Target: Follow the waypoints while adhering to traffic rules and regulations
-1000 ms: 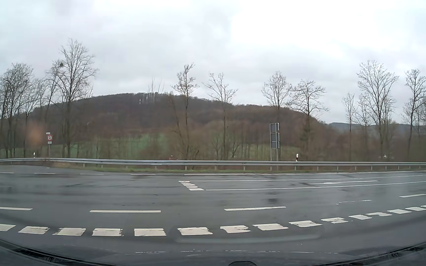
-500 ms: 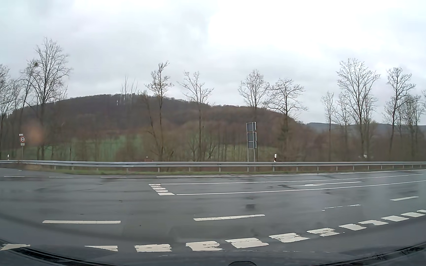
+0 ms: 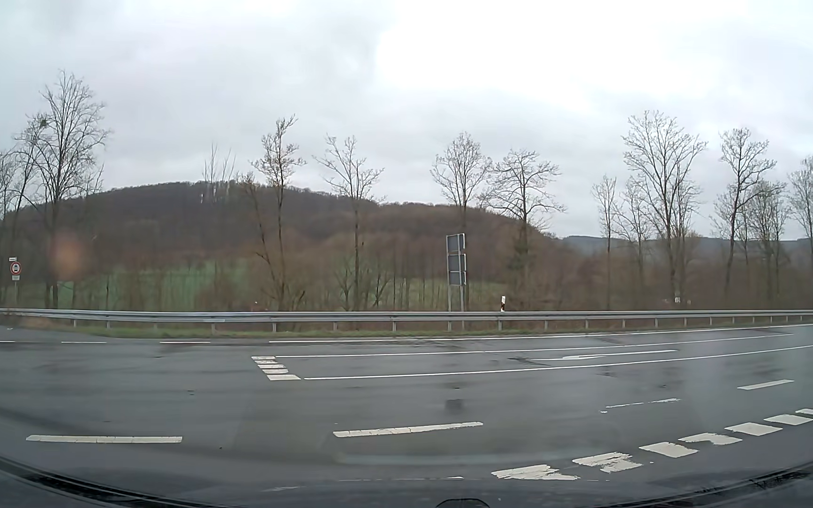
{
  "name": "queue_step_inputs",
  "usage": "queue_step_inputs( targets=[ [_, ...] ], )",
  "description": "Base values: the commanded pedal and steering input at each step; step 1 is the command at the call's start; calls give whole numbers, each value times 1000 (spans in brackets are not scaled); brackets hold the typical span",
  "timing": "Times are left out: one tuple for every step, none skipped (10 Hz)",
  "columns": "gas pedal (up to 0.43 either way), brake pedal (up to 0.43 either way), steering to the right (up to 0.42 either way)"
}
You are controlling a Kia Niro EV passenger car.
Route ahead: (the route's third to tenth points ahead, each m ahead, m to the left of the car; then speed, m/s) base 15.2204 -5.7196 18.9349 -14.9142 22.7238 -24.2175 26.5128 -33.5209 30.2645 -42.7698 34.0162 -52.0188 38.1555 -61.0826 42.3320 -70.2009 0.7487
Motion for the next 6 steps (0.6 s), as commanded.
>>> queue_step_inputs(
  targets=[
    [0, 0, 274],
    [59, 0, 273],
    [299, 0, 272],
    [319, 0, 273],
    [331, 0, 274],
    [331, 0, 275]
  ],
)
